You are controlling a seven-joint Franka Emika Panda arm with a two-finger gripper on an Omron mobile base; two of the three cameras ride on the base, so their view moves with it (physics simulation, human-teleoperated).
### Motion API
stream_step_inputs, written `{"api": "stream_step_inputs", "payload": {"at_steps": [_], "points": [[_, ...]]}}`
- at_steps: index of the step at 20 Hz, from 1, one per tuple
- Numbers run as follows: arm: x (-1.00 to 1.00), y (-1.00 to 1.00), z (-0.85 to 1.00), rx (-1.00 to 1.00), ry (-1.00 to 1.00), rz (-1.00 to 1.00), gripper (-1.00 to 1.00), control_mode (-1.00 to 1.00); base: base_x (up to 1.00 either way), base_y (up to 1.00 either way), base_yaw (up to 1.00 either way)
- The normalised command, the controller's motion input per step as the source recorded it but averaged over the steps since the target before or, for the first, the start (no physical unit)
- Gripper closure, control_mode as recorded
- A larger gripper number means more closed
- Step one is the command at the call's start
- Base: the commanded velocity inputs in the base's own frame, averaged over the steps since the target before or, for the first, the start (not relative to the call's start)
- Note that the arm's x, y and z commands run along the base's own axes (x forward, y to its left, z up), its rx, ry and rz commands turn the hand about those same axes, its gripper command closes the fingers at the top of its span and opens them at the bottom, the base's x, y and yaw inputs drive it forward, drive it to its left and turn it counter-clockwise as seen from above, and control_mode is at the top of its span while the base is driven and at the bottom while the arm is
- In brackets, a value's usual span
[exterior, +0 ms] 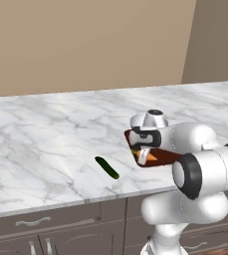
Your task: Place the two vegetables and bowl onto the tray for setting up a vegetable dip station.
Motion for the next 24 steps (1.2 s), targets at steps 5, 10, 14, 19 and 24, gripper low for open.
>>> {"api": "stream_step_inputs", "payload": {"at_steps": [5, 10, 14, 19, 24], "points": [[0.04, -0.4, -0.03, 0.0, -0.04, 0.13, 1.0, -1.0, 0.0, 0.0, 0.0], [0.1, -0.22, -0.04, 0.0, -0.03, 0.03, 1.0, -1.0, 0.0, 0.0, 0.0], [0.15, -0.27, 0.0, 0.01, -0.03, 0.06, 1.0, -1.0, 0.0, 0.0, 0.0], [0.09, -0.25, -0.05, 0.0, -0.07, 0.05, 1.0, -1.0, 0.0, 0.0, 0.0], [0.0, -0.21, -0.09, 0.0, -0.07, 0.03, 1.0, -1.0, 0.0, 0.0, 0.0]]}}
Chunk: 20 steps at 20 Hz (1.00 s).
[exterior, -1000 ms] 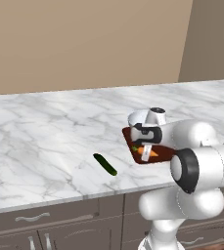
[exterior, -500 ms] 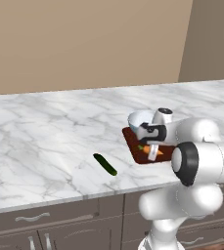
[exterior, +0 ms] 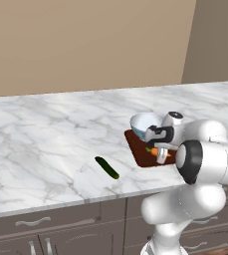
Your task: Place the two vegetables and bowl onto the tray for setting up a vegetable dip station.
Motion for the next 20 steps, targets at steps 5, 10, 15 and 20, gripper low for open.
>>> {"api": "stream_step_inputs", "payload": {"at_steps": [5, 10, 15, 20], "points": [[0.01, -0.19, -0.11, 0.0, -0.07, 0.04, 1.0, -1.0, 0.0, 0.0, 0.0], [0.01, -0.1, -0.04, 0.0, -0.06, 0.06, 1.0, -1.0, 0.0, 0.0, 0.0], [0.01, -0.01, 0.0, 0.0, -0.06, 0.07, -1.0, -1.0, 0.0, 0.0, 0.0], [0.0, 0.0, 0.0, 0.0, -0.03, 0.04, -1.0, -1.0, 0.0, 0.0, 0.0]]}}
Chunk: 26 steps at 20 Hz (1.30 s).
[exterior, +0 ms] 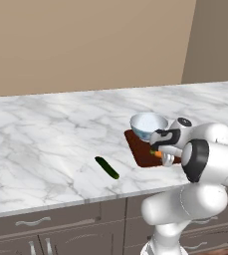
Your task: Place the two vegetables and bowl onto the tray for setting up a vegetable dip station.
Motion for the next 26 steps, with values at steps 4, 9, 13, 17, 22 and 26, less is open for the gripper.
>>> {"api": "stream_step_inputs", "payload": {"at_steps": [4, 9, 13, 17, 22, 26], "points": [[0.0, 0.0, 0.01, 0.0, -0.01, 0.01, -1.0, -1.0, 0.0, 0.0, 0.0], [0.0, 0.0, 0.15, -0.02, 0.0, 0.0, -1.0, -1.0, 0.0, 0.0, 0.0], [0.0, 0.0, 0.28, -0.07, 0.02, -0.01, -1.0, -1.0, 0.0, 0.0, 0.0], [-0.1, 0.06, 0.39, 0.0, 0.04, -0.12, -1.0, -1.0, 0.0, 0.0, 0.0], [-0.35, 0.16, 0.13, 0.06, 0.0, -0.3, -1.0, -1.0, 0.0, 0.0, 0.0], [-0.35, 0.1, 0.03, 0.06, 0.0, -0.34, -1.0, -1.0, 0.0, 0.0, 0.0]]}}
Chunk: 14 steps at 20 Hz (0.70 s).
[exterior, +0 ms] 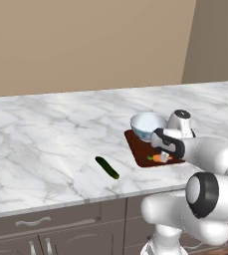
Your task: Place the two vegetables and bowl onto the tray for setting up a vegetable dip station.
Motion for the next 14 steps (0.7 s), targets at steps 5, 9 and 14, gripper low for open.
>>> {"api": "stream_step_inputs", "payload": {"at_steps": [5, 9, 14], "points": [[0.0, 0.23, 0.15, 0.05, 0.0, -0.33, -1.0, -1.0, 0.0, 0.0, 0.0], [0.06, 0.51, 0.4, 0.0, 0.0, -0.22, -1.0, -1.0, 0.0, 0.0, 0.0], [0.0, 0.52, 0.08, 0.01, 0.05, -0.22, -1.0, -1.0, 0.0, 0.0, 0.0]]}}
